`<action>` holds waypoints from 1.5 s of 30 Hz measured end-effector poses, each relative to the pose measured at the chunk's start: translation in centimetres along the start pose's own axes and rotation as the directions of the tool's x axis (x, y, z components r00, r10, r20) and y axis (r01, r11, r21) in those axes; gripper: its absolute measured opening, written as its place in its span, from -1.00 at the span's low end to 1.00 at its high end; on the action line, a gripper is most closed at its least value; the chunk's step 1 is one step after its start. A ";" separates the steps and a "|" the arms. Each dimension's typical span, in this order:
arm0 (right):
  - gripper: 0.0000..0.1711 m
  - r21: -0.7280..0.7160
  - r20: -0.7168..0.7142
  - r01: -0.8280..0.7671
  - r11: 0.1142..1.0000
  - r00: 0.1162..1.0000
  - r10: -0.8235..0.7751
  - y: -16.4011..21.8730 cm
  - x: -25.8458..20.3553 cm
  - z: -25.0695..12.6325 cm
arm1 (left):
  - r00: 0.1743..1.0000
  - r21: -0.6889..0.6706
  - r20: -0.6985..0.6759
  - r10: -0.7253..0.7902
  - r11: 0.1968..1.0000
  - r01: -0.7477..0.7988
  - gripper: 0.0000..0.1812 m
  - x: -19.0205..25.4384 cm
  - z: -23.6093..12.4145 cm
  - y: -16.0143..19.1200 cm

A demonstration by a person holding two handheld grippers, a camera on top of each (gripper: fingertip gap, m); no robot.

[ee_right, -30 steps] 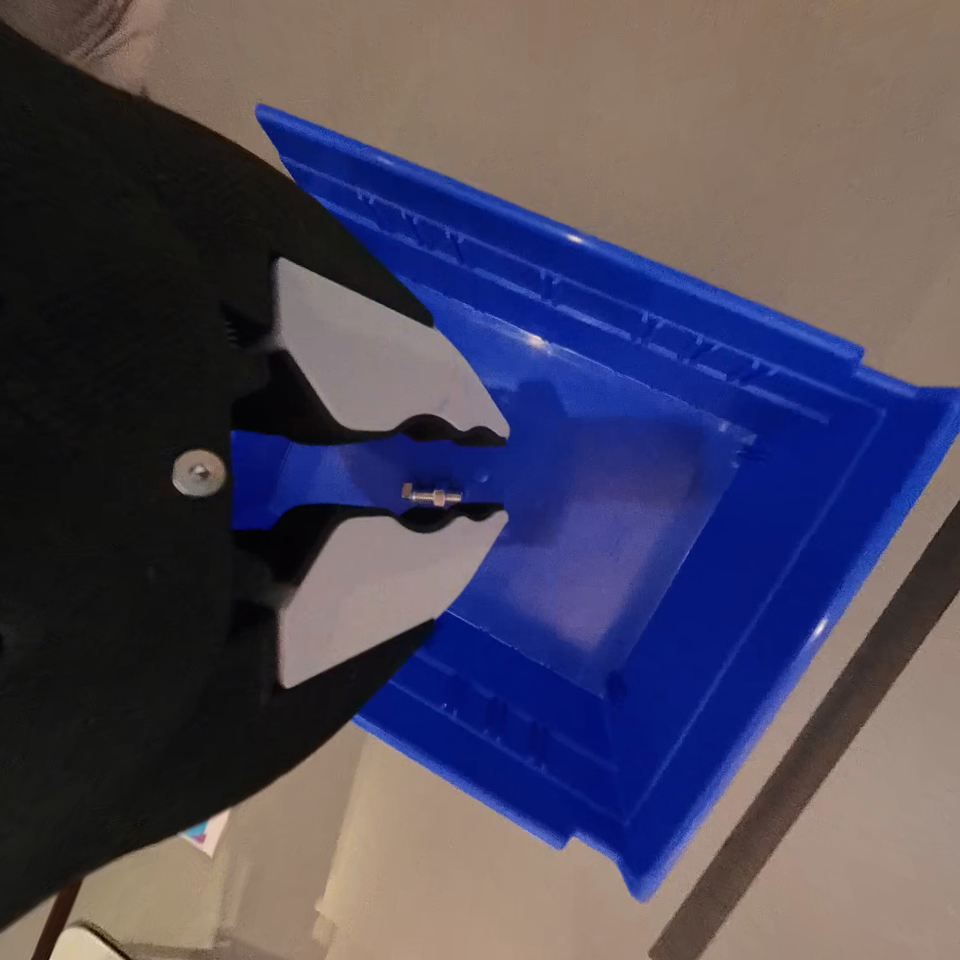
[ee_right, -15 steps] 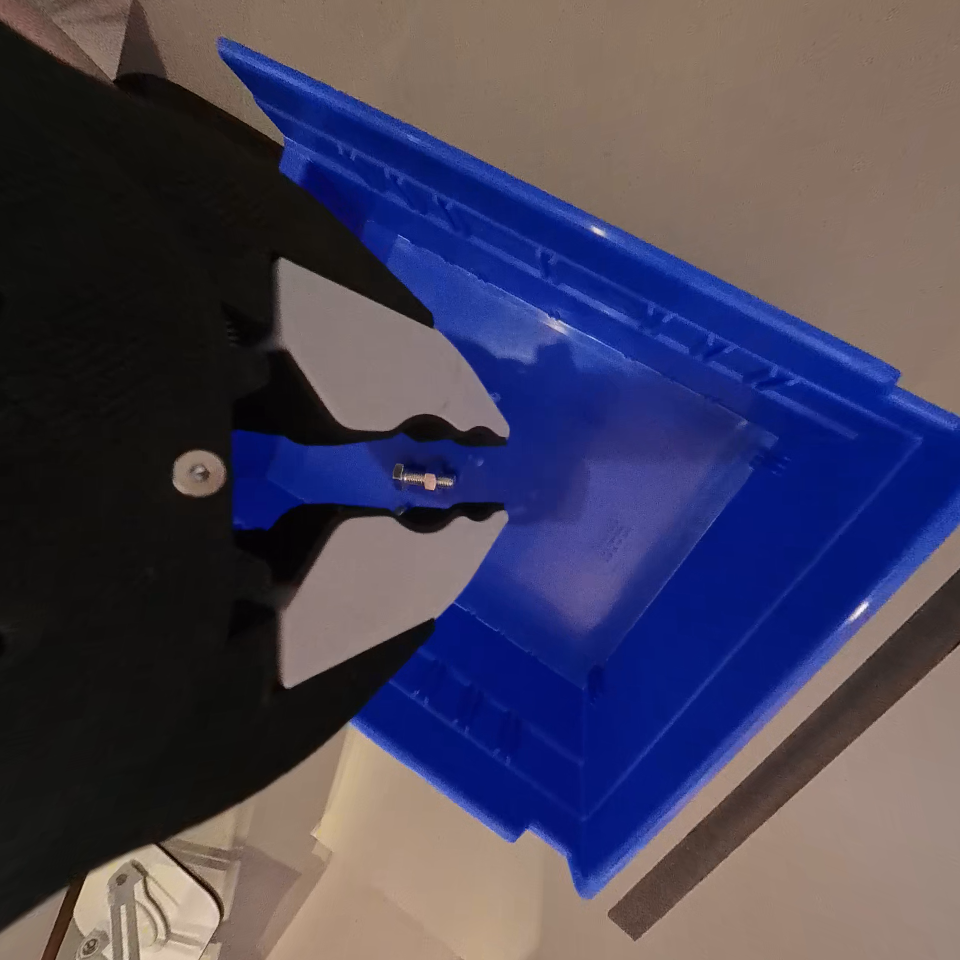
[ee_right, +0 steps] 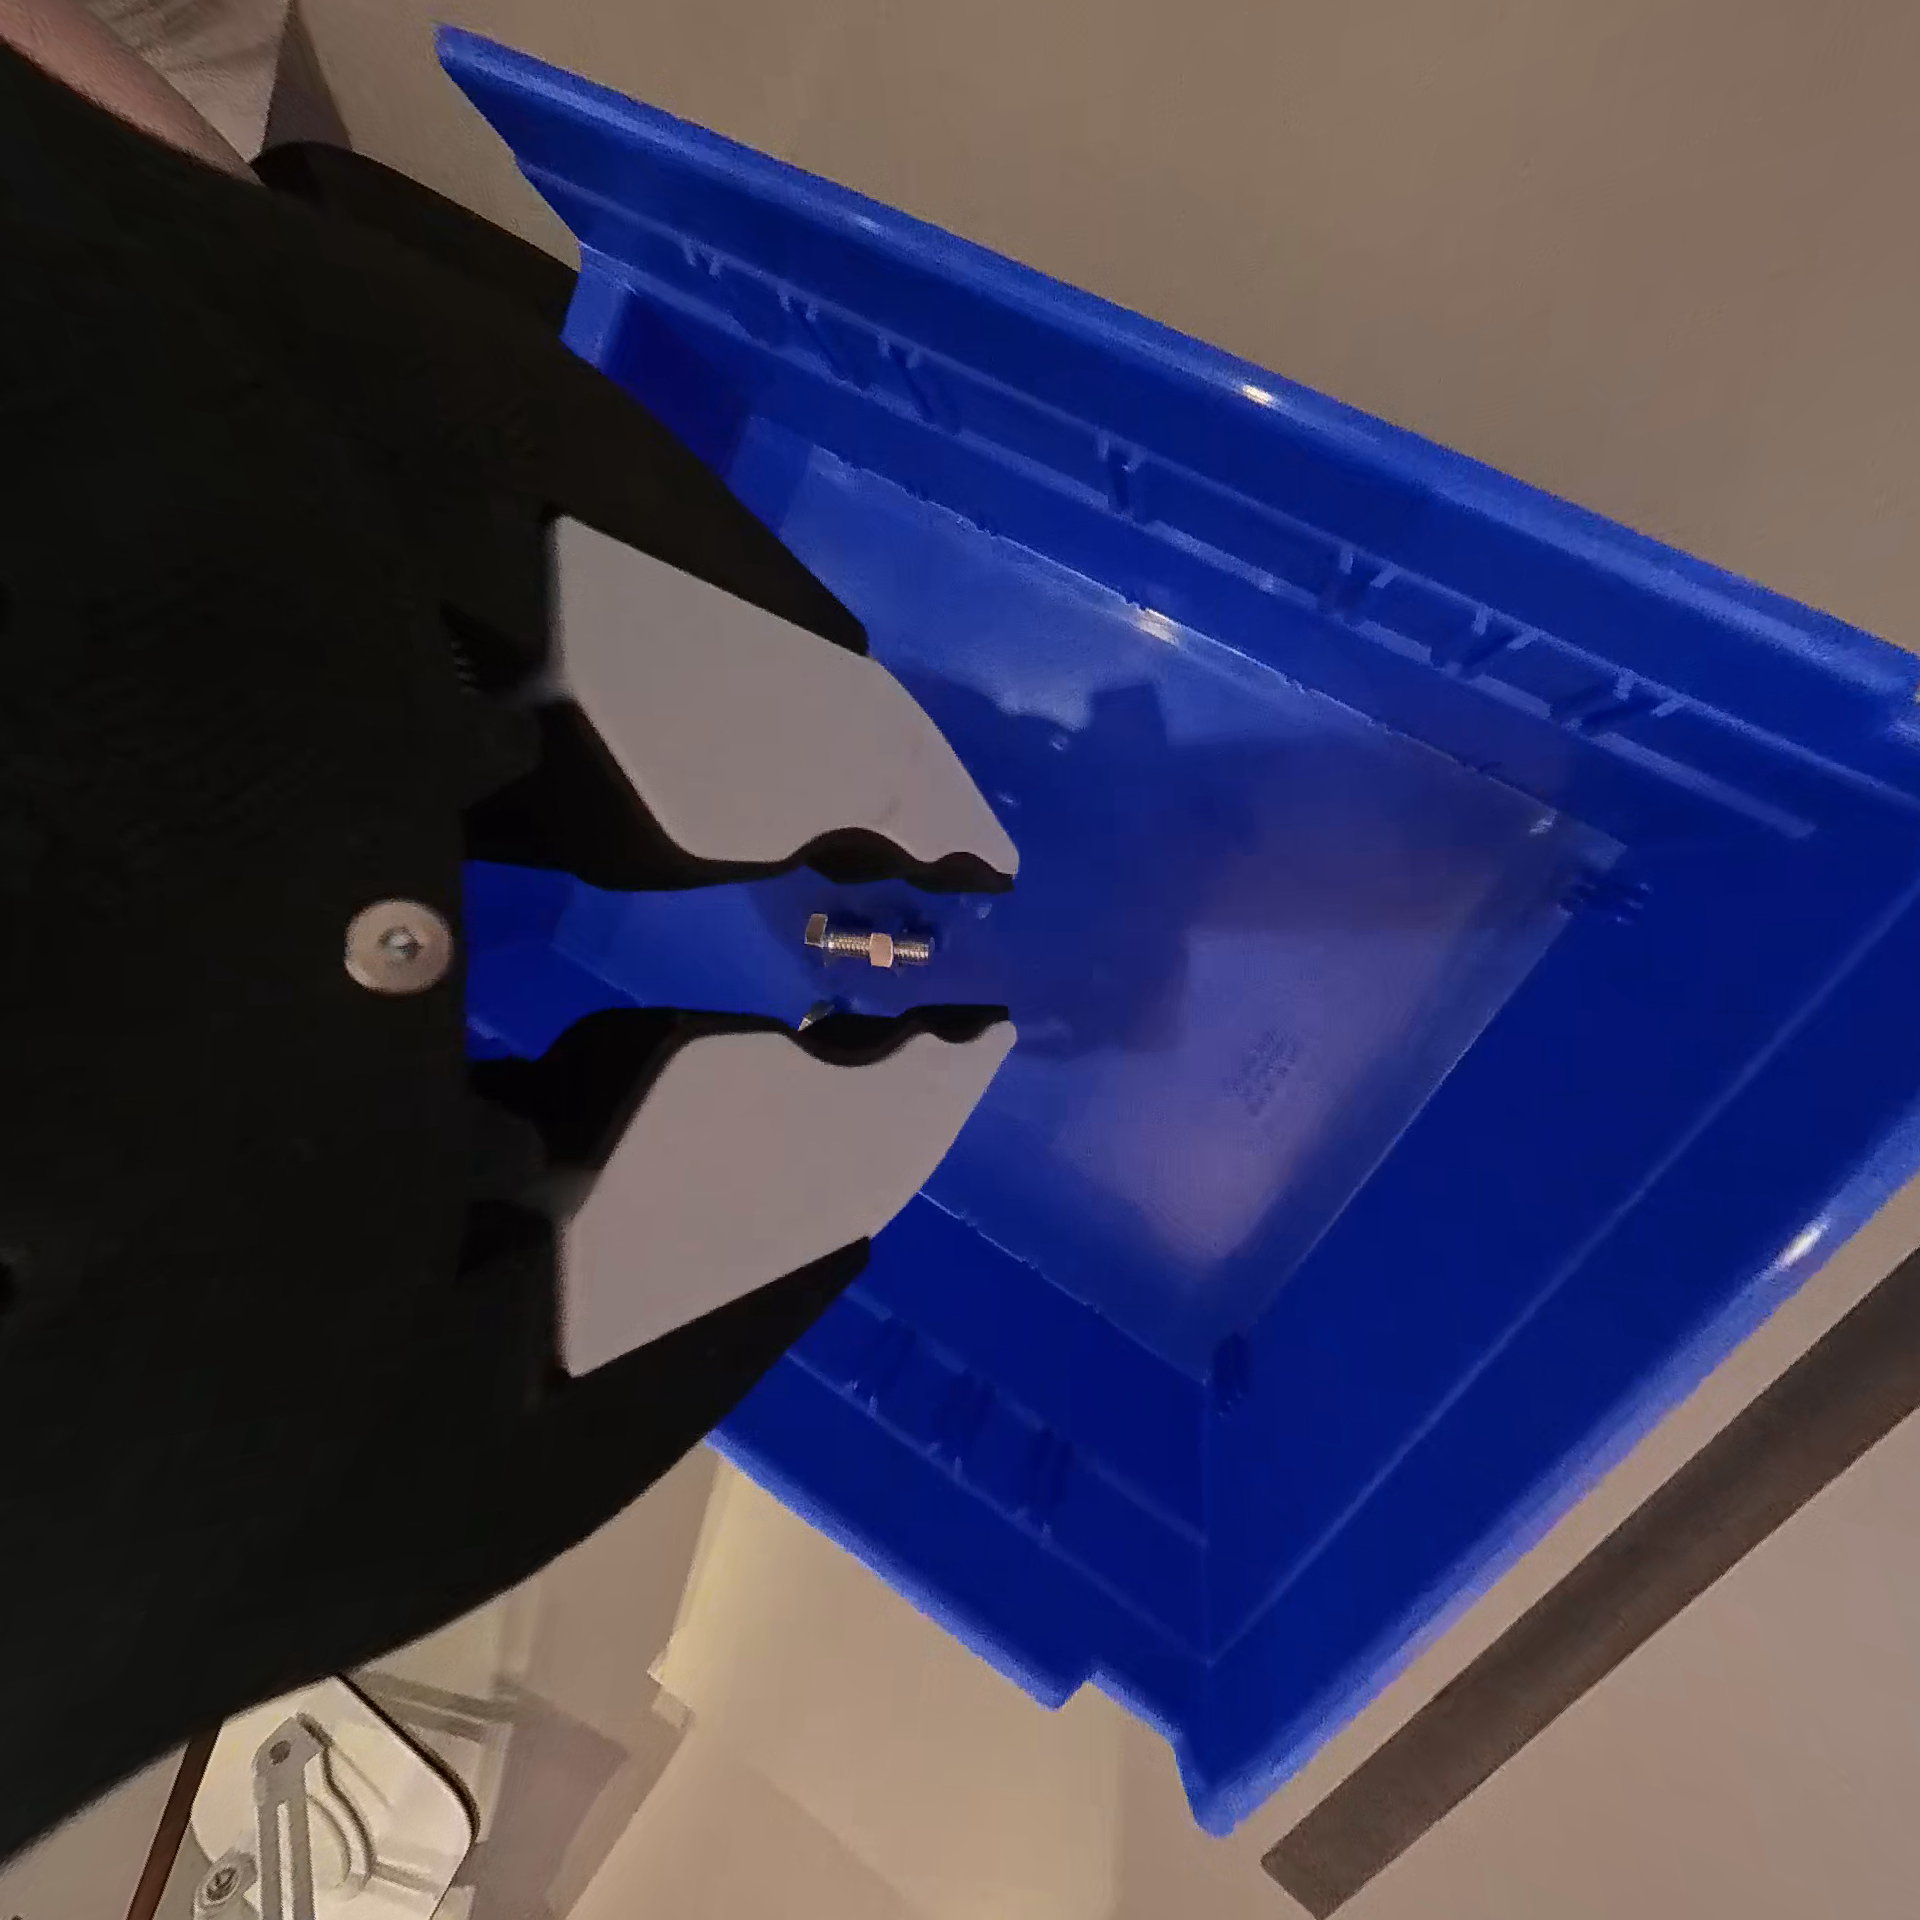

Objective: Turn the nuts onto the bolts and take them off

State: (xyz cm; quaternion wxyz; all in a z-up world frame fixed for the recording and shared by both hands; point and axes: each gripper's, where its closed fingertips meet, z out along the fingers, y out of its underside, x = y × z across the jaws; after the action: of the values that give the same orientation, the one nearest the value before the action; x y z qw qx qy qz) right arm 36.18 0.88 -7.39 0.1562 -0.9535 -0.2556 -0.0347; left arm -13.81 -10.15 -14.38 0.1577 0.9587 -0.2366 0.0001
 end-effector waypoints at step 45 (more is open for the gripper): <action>-0.75 -0.111 0.021 0.072 0.991 0.997 -0.070 1.3 -1.1 1.2 | 0.995 -0.108 0.102 -0.016 0.994 0.027 -0.81 -0.9 1.2 0.0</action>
State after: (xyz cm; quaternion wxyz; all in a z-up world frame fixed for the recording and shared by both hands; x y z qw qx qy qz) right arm 35.86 -0.37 -9.05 0.0992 -0.9513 -0.2883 -0.0464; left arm -14.69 -10.07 -15.58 0.1978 0.9499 -0.2337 -0.0628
